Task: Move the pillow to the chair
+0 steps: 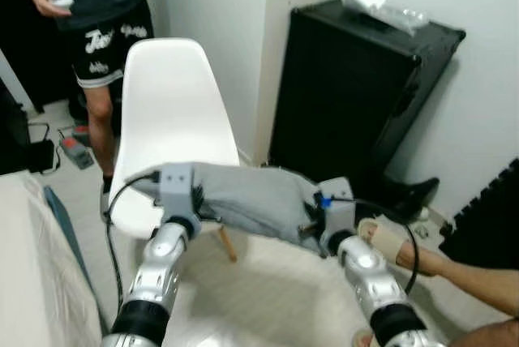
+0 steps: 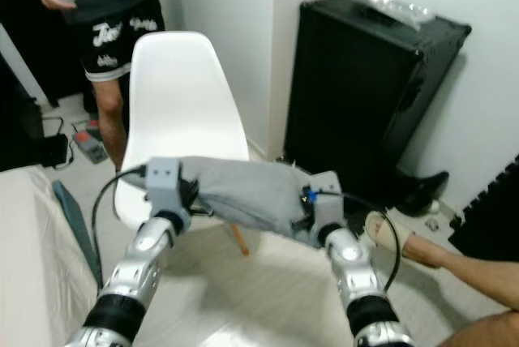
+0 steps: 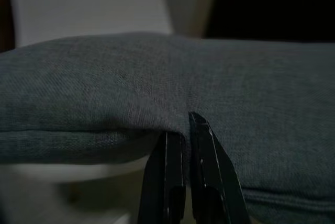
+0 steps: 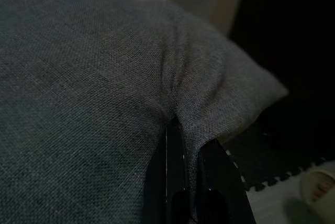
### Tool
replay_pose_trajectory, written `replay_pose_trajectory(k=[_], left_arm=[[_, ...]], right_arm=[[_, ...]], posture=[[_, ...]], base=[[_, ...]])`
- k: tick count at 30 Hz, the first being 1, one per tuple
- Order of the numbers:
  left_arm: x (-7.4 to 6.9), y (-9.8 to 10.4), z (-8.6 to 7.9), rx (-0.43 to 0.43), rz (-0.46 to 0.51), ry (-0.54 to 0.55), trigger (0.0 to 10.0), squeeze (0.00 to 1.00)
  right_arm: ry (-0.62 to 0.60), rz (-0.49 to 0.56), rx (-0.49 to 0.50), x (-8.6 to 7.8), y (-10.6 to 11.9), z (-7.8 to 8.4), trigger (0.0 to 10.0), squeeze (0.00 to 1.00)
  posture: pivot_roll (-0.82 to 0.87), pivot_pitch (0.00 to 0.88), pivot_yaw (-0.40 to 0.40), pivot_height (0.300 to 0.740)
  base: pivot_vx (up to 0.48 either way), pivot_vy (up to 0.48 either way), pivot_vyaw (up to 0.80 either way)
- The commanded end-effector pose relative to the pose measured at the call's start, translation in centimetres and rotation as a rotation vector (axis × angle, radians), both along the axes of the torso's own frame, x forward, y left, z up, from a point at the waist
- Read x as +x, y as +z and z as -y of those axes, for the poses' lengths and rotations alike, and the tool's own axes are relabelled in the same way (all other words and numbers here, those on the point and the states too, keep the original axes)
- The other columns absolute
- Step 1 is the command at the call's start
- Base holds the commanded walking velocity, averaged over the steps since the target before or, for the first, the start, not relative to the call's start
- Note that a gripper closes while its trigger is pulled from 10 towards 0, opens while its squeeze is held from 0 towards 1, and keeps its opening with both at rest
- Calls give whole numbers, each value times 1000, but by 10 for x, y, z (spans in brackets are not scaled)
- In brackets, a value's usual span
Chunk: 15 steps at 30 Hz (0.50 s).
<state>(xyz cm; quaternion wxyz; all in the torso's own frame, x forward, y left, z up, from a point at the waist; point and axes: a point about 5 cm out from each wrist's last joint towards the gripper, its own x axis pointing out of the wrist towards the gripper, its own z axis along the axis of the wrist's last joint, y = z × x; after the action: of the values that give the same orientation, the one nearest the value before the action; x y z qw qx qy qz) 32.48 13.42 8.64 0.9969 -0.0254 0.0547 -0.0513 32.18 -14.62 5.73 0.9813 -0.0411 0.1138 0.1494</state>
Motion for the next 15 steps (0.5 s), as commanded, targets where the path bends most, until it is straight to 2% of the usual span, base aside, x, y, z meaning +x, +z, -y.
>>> replay_pose_trajectory(k=[1, 9, 15], left_arm=[[1, -7, -6, 66, -49, 20, 10000, 0], [0, -4, -22, 96, -53, 40, 10000, 0], [-3, 3, -39, 113, -36, 89, 10000, 0]], right_arm=[[37, 17, 6, -1, -1, -10, 10000, 0], [58, 25, 25, 1, -2, -20, 10000, 0], [101, 37, 36, 9, 4, -35, 10000, 0]], posture=[[-39, 77, 22, 740], [40, 80, 32, 740], [104, 80, 10, 740]], base=[[0, 0, 0], [0, 0, 0], [0, 0, 0]])
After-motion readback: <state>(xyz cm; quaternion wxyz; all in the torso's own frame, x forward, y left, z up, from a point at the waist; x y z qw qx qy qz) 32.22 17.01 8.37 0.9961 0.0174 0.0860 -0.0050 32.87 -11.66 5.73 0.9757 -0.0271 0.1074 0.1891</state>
